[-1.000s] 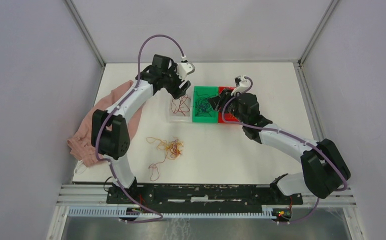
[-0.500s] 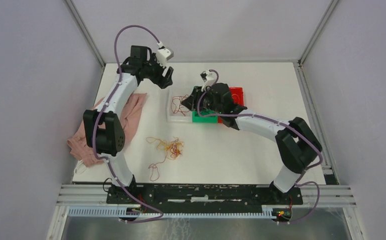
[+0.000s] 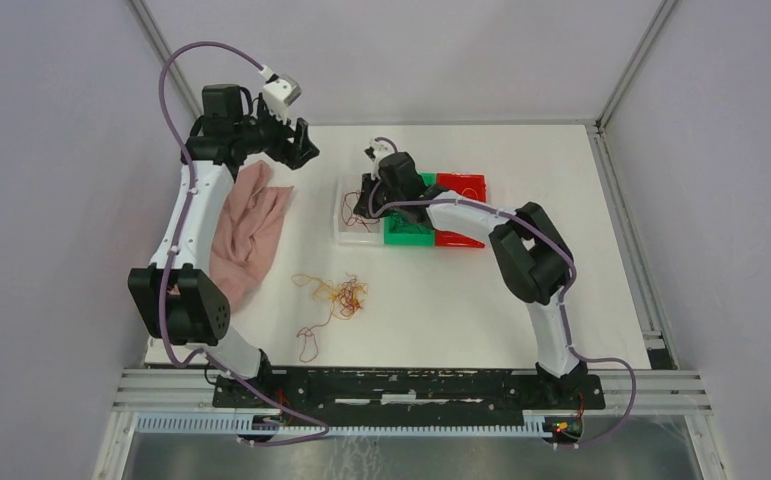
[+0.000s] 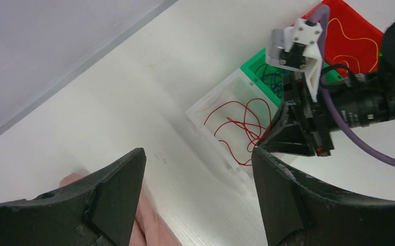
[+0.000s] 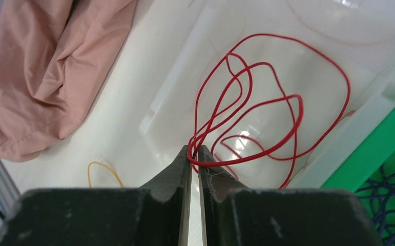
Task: Untangle the cables
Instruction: Place the cable in the bin, then untie the cable.
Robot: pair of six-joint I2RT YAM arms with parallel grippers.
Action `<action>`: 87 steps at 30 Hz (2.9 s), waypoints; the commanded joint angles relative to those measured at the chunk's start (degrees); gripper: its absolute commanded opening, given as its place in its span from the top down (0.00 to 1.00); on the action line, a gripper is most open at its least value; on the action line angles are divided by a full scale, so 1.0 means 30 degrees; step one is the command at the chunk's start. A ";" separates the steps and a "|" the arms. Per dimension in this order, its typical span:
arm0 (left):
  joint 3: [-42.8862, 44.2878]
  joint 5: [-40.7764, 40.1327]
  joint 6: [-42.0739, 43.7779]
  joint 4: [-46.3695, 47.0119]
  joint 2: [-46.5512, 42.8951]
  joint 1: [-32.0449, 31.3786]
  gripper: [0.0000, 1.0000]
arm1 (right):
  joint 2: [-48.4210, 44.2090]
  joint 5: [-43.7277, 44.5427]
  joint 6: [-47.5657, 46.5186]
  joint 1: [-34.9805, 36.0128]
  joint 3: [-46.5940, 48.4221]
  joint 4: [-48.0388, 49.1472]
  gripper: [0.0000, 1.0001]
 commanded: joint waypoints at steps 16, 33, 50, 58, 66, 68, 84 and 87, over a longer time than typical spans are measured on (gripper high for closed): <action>-0.2555 0.3490 0.7935 -0.6475 -0.2179 0.0708 0.18 | 0.4168 0.6159 -0.4426 0.1840 0.7136 -0.6545 0.81; -0.7046 0.1990 1.2902 -0.8074 -0.2938 0.1955 0.23 | -0.6526 0.1737 -0.2998 0.4119 -0.3459 -0.1010 0.45; -0.7192 0.3136 1.2927 -0.7889 -0.3868 0.2810 0.21 | -0.2352 -0.1475 -0.4213 0.5660 -0.2581 -0.1160 0.56; -0.7481 0.3447 1.2995 -0.8115 -0.3986 0.2813 0.22 | -0.1448 -0.1119 -0.4392 0.5665 -0.1601 -0.1141 0.59; -0.7559 0.3560 1.3219 -0.8437 -0.4111 0.2811 0.22 | -0.1179 -0.1484 -0.4735 0.5657 -0.0605 -0.1875 0.59; -0.7585 0.3619 1.3242 -0.8421 -0.4116 0.2817 0.23 | -0.1080 -0.1660 -0.4661 0.5627 -0.0428 -0.1957 0.59; -0.7326 0.3638 1.3456 -0.8687 -0.4328 0.2796 0.23 | -0.0215 -0.3907 -0.4200 0.5306 -0.0504 -0.1581 0.86; -0.7260 0.3680 1.3860 -0.9122 -0.4390 0.2804 0.23 | -0.1355 -0.3991 -0.3503 0.5008 -0.1375 -0.0127 0.95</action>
